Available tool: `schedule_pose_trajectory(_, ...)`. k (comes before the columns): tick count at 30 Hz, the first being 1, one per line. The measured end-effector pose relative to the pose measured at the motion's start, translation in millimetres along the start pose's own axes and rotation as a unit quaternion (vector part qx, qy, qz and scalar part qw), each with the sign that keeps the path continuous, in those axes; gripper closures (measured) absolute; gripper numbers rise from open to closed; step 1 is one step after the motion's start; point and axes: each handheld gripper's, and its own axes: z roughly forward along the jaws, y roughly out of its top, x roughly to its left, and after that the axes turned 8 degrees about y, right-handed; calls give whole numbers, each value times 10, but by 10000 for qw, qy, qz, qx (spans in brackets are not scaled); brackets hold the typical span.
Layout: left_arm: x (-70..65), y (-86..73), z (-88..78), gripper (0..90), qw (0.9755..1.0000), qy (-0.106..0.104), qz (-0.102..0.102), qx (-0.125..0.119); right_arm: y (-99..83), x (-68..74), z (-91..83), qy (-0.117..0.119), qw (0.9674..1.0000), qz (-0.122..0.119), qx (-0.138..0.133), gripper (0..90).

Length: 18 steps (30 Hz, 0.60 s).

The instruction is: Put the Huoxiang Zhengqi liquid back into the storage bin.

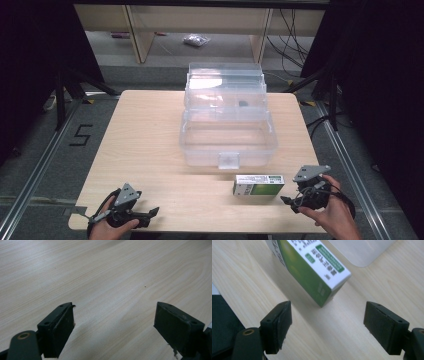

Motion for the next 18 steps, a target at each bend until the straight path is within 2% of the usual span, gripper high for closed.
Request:
schedule_pose_trajectory(1,6,5,-9,157,10000,-36,15,28,56,0,-6,45,9999,-102,44,239)
schedule_pose_trajectory(3,6,4,-8,157,10000,-31,8,14,82,19,1,61,9999,-81,73,240)
schedule_pose_trajectory(5,11,2,-6,157,10000,-9,17,23,147,7,6,128,9996,-219,138,244)
schedule_pose_trajectory(6,22,5,-17,157,9999,-26,95,96,178,5,15,178,9994,-248,136,249)
schedule_pose_trajectory(7,8,3,-8,157,10000,-27,22,35,248,0,31,171,9992,-314,193,250)
schedule_pose_trajectory(10,3,3,-6,156,10000,-26,7,4,322,19,40,228,9988,-321,286,251)
schedule_pose_trajectory(11,5,3,-6,157,10000,-29,4,13,410,16,59,235,9982,-427,343,257)
schedule_pose_trajectory(13,19,4,-13,157,9999,-20,80,72,437,14,65,242,9978,-487,378,258)
schedule_pose_trajectory(15,21,5,-14,157,9999,-25,80,78,536,6,106,264,9961,-701,460,272)
schedule_pose_trajectory(16,8,3,-8,157,10000,-38,18,27,564,-1,122,279,9956,-746,491,272)
schedule_pose_trajectory(18,6,1,-6,157,10000,-31,17,1,607,10,151,294,9960,-647,544,273)
